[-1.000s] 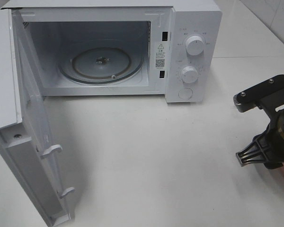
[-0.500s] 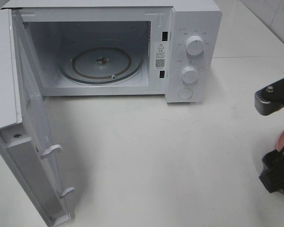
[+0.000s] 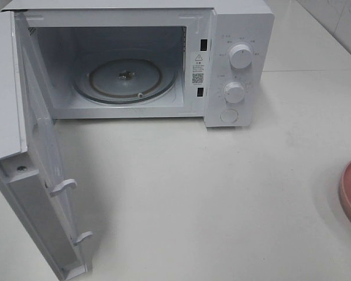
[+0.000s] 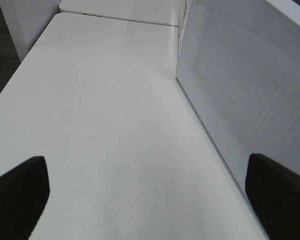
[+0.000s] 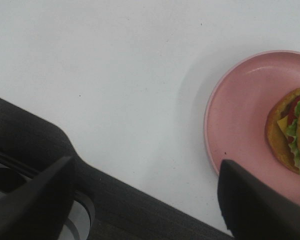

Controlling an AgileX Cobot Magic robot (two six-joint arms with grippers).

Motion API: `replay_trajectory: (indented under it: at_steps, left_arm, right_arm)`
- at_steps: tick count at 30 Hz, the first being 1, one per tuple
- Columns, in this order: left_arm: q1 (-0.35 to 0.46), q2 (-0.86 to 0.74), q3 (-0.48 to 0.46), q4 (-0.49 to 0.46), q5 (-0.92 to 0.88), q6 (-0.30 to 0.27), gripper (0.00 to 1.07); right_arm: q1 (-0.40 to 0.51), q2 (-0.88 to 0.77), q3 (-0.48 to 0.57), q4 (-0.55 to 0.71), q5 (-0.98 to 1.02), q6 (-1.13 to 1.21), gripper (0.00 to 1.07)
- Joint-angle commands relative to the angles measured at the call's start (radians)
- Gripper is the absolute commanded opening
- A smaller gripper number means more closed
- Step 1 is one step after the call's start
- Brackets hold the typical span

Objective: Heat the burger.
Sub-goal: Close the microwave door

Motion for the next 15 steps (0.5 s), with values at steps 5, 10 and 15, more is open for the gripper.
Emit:
replay_trajectory:
  at_steps: [5, 10, 15]
  left_arm:
    - [0.003, -0.015, 0.001, 0.0, -0.01, 0.002, 1.0]
    - [0.003, -0.015, 0.001, 0.0, -0.01, 0.002, 1.0]
    - [0.003, -0.015, 0.001, 0.0, -0.01, 0.002, 1.0]
  right_arm:
    - [-0.003, -0.244, -0.001, 0.047, 0.059, -0.083, 0.76]
    - [-0.043, -0.334, -0.001, 0.071, 0.057, -0.126, 0.76]
    - [-0.137, -0.433, -0.001, 0.092, 0.055, -0.166, 0.76]
